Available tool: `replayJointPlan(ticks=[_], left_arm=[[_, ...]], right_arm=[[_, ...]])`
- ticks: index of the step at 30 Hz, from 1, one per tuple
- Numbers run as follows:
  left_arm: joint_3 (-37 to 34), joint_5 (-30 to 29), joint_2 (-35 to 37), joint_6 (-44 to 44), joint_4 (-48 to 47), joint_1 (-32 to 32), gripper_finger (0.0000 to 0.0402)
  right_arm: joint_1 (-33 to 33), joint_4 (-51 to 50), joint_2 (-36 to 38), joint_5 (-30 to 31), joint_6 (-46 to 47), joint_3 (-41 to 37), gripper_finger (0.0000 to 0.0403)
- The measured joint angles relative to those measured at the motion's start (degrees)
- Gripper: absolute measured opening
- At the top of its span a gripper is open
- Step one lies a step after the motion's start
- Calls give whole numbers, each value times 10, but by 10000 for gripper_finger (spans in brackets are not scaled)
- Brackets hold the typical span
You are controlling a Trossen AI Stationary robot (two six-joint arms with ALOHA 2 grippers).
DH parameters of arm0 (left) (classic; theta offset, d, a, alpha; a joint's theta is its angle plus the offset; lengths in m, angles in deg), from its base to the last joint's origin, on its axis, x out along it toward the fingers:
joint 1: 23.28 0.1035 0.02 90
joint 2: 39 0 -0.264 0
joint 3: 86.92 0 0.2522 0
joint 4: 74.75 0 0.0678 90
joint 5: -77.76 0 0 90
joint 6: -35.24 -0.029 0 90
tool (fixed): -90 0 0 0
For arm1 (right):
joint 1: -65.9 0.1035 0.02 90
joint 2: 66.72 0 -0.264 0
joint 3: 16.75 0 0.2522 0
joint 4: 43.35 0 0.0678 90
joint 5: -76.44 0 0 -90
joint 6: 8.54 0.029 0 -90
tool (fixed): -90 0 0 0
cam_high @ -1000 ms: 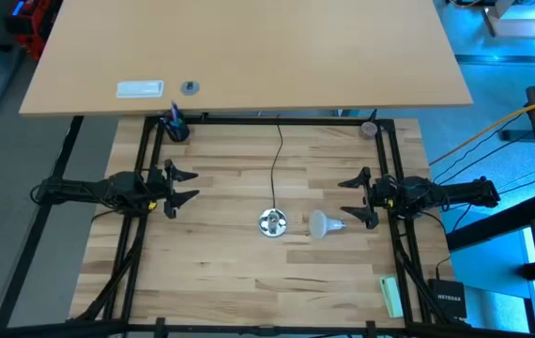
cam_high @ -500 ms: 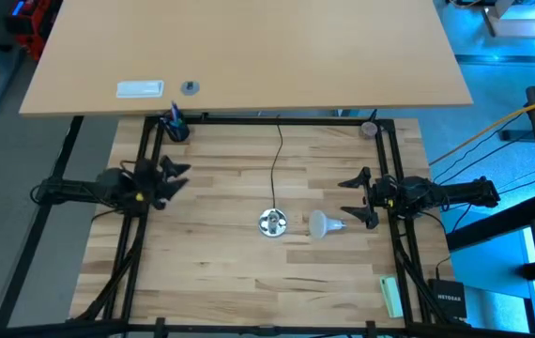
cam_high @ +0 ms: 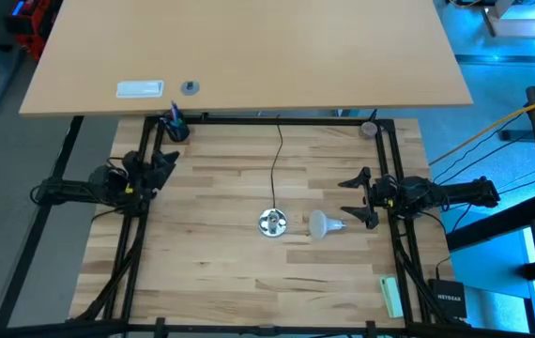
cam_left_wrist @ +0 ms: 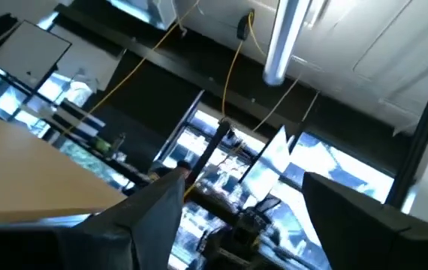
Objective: Screw lightbulb
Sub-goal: Insert the lightbulb into the lamp
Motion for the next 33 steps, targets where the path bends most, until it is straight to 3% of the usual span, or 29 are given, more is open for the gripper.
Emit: replayJointPlan(ticks=[4, 8, 20, 33], left_arm=[[22, 9, -29, 37, 0, -2, 263], [67, 22, -125, 39, -2, -9, 263], [331, 56, -482, -65, -6, -10, 263], [553, 57, -756, -151, -30, -35, 263]], right_arm=[[0, 0, 0, 0, 0, 0, 363], [0, 0, 0, 0, 0, 0, 363], [0, 0, 0, 0, 0, 0, 363], [0, 0, 0, 0, 0, 0, 363]])
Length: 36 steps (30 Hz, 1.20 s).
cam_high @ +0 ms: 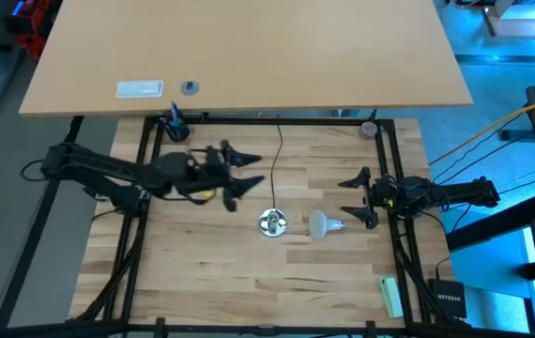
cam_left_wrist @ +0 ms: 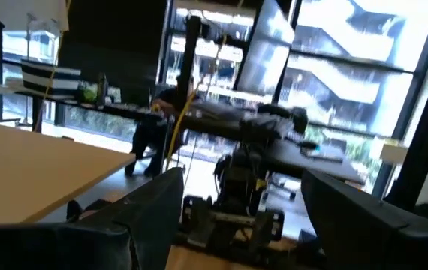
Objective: Screw lightbulb
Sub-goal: Insert the lightbulb into the lamp
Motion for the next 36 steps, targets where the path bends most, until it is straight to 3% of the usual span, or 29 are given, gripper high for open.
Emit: replayJointPlan(ticks=[8, 17, 26, 36], left_arm=[[132, 0, -141, 0, -99, -9, 263], [250, 0, -299, 0, -117, -10, 263], [317, 0, -444, 26, -108, 2, 263], [355, 0, -538, 53, -99, 5, 263]], right_arm=[[0, 0, 0, 0, 0, 0, 363], [0, 0, 0, 0, 0, 0, 363], [0, 0, 0, 0, 0, 0, 363], [0, 0, 0, 0, 0, 0, 363]])
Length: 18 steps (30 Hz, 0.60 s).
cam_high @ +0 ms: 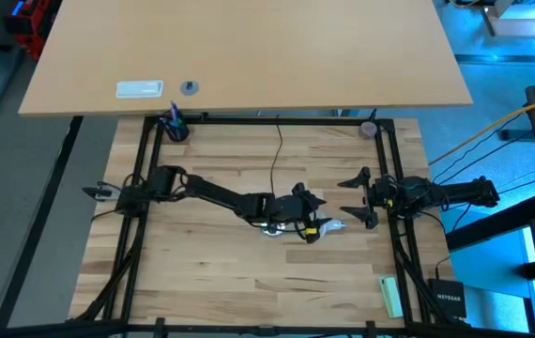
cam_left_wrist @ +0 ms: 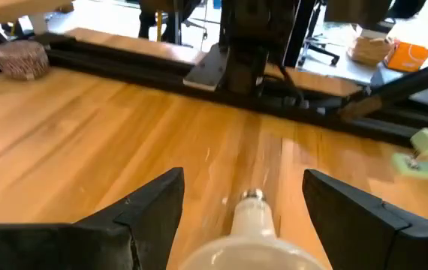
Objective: Screw lightbulb
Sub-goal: Insert the lightbulb into the lamp
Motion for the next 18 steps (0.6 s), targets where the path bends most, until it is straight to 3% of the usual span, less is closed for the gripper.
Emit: replayJointPlan(ticks=[8, 18], left_arm=[[0, 0, -23, 37, 4, 1, 263], [2, -2, -2, 1, -95, -7, 263]], right_arm=[[0, 0, 0, 0, 0, 0, 363], [0, 0, 0, 0, 0, 0, 363]])
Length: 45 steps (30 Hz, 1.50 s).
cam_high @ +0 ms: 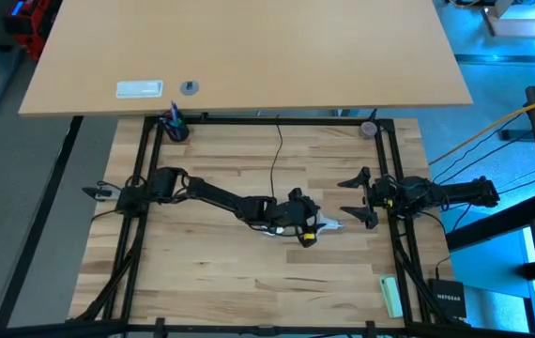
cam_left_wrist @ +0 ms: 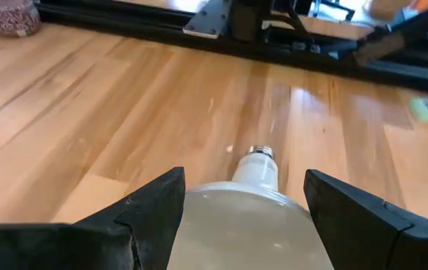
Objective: Screw lightbulb
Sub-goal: Insert the lightbulb into the lamp
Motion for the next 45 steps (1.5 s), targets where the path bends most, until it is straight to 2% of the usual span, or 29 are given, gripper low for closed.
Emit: replayJointPlan(ticks=[12, 17, 22, 26, 31, 34, 40, 45], left_arm=[[-1, 1, 77, -63, -250, -2, 263], [-2, 1, 103, -89, -315, -3, 263], [-1, 2, 140, -105, -301, -10, 263], [1, 3, 146, -101, -246, -14, 263], [1, 51, 125, -103, -165, -21, 263], [1, 48, 113, -80, -207, -29, 263], [0, -49, 129, 49, -337, -50, 263], [-1, -112, 135, 151, -390, -62, 263]], right_arm=[[0, 0, 0, 0, 0, 0, 363], [0, 0, 0, 0, 0, 0, 363], [0, 0, 0, 0, 0, 0, 363], [0, 0, 0, 0, 0, 0, 363], [0, 0, 0, 0, 0, 0, 363], [0, 0, 0, 0, 0, 0, 363], [0, 0, 0, 0, 0, 0, 363], [0, 0, 0, 0, 0, 0, 363]])
